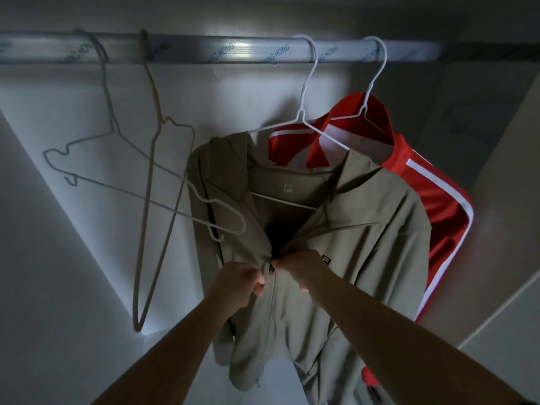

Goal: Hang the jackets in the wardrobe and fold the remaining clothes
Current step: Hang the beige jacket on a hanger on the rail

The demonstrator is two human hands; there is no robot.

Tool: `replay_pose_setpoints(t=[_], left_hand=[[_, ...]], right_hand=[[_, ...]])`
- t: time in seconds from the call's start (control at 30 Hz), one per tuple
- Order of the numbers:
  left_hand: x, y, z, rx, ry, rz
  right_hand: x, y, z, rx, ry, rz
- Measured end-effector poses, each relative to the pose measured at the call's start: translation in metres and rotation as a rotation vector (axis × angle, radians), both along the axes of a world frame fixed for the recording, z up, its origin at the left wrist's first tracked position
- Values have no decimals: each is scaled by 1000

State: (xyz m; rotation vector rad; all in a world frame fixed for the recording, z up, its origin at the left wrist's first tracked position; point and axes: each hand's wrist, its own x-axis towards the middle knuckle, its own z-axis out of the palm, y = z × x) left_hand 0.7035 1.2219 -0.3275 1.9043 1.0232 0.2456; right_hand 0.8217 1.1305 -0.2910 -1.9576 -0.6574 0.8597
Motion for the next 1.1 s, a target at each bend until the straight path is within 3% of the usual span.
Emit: replay_pose_setpoints(t=[0.1, 0.27, 0.43, 0.63, 0.77, 0.87, 0.93, 1.1], left_hand=[[-1, -10, -18, 455, 151, -89], [26, -24, -24, 565, 123, 4], [34, -21, -29, 695, 175, 3], [29, -15, -36, 655, 226, -14], [26, -13, -42, 587, 331, -10], [28, -17, -40, 540, 352, 23], [35, -23, -26, 554, 292, 62], [67, -34, 29, 529, -114, 326]], right_hand=[[1, 1, 2, -86, 10, -6], [-5, 1, 8, -96, 295, -14], [-8, -2, 20, 87, 329, -94], [2, 5, 72, 274, 374, -117], [14, 6, 110, 456, 301, -104], [18, 8, 120, 485, 248, -70], [17, 9, 121, 490, 245, -50], [11, 9, 118, 433, 199, -67]])
